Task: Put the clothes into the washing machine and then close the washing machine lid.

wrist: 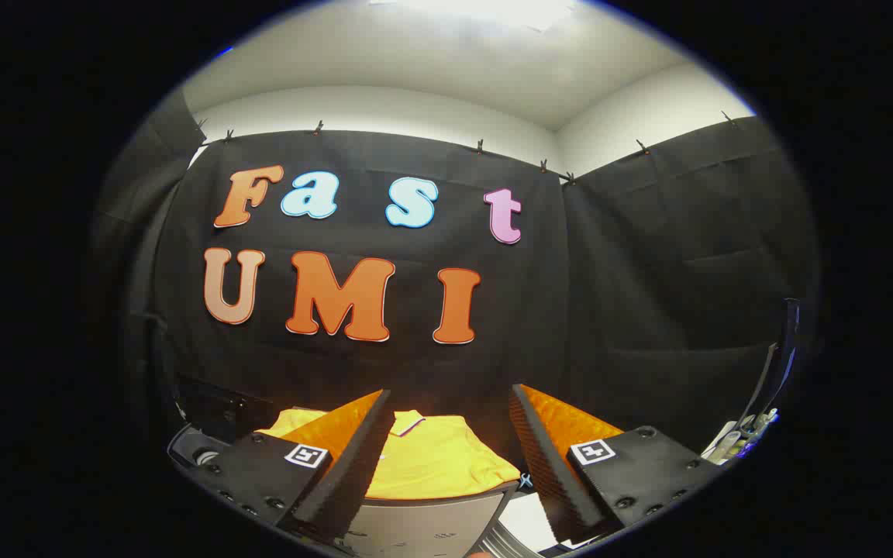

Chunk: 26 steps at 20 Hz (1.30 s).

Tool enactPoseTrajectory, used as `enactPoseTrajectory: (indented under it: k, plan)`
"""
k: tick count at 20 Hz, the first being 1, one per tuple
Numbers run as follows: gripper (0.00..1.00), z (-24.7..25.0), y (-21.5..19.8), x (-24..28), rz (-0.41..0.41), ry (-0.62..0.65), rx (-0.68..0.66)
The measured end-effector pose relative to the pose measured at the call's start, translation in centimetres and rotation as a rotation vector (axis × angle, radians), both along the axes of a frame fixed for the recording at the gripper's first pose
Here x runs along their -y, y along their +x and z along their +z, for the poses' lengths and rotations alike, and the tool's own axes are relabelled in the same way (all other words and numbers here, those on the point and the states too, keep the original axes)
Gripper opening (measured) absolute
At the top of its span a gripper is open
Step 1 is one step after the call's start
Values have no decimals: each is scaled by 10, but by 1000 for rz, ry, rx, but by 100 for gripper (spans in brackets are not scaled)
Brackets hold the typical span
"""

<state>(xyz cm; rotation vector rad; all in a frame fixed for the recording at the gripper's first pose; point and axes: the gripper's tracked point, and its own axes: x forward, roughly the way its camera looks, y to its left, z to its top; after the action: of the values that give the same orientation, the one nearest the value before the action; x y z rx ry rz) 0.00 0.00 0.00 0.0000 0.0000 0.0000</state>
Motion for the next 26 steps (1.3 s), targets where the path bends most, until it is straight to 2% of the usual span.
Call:
enactPoseTrajectory:
  k: [13,26]
  plan:
    - [98,11,-10,0,-12,-4,32]
    - [98,4,-1,-37,89,-10,17]
